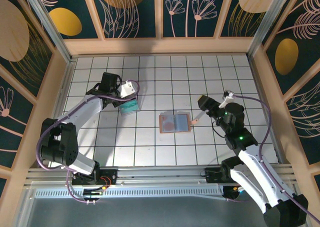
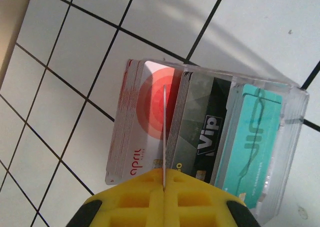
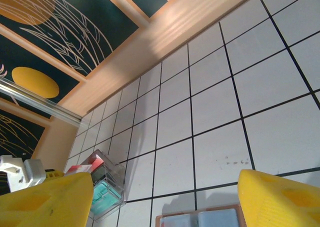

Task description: Take the credit cards out of the card holder

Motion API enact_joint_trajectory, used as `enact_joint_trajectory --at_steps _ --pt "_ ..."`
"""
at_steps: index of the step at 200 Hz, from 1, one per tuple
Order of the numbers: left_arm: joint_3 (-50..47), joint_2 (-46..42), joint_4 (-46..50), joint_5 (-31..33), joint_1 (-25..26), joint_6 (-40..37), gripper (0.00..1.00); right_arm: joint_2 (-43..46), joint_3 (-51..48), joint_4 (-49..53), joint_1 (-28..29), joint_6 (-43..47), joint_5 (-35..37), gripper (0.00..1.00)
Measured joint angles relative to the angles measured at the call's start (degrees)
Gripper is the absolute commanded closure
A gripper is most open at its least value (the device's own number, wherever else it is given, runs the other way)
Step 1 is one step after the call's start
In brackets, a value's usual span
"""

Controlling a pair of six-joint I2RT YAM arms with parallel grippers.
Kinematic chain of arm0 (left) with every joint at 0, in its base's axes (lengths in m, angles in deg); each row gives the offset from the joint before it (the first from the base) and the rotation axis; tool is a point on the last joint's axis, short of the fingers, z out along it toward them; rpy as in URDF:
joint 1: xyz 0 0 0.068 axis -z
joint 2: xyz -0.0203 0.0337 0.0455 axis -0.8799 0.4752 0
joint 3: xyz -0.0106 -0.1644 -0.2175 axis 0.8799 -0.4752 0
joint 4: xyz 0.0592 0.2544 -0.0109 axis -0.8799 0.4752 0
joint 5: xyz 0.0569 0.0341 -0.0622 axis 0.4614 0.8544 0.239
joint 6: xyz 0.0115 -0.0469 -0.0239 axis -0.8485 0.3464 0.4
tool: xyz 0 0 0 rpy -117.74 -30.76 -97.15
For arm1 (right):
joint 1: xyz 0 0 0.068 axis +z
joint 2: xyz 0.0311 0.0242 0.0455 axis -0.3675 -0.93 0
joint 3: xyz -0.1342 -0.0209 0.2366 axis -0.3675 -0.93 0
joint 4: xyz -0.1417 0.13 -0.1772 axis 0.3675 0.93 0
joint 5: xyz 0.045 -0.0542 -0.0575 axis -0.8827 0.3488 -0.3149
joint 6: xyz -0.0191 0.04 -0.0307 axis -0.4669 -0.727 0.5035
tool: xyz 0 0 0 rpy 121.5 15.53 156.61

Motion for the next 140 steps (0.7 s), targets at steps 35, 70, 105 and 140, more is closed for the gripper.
enact_joint_trajectory --at_steps 35,70,105,140 --pt "3.1 3.7 0.8 0.8 -0.5 -1.3 1.00 0.0 0.1 0.0 0.0 0.0 0.1 0.25" --pt "4.2 5.0 1.6 1.1 -0.5 -2.0 1.00 0.0 0.1 0.0 0.0 0.0 0.1 0.26" --pt "4.5 5.0 1.9 1.0 -0.5 -2.1 1.00 0.0 0.1 0.0 0.0 0.0 0.0 0.26" --pt "5.1 6.0 2.1 0.5 -0.5 -2.1 1.00 0.0 0.1 0.0 0.0 -0.2 0.0 0.27"
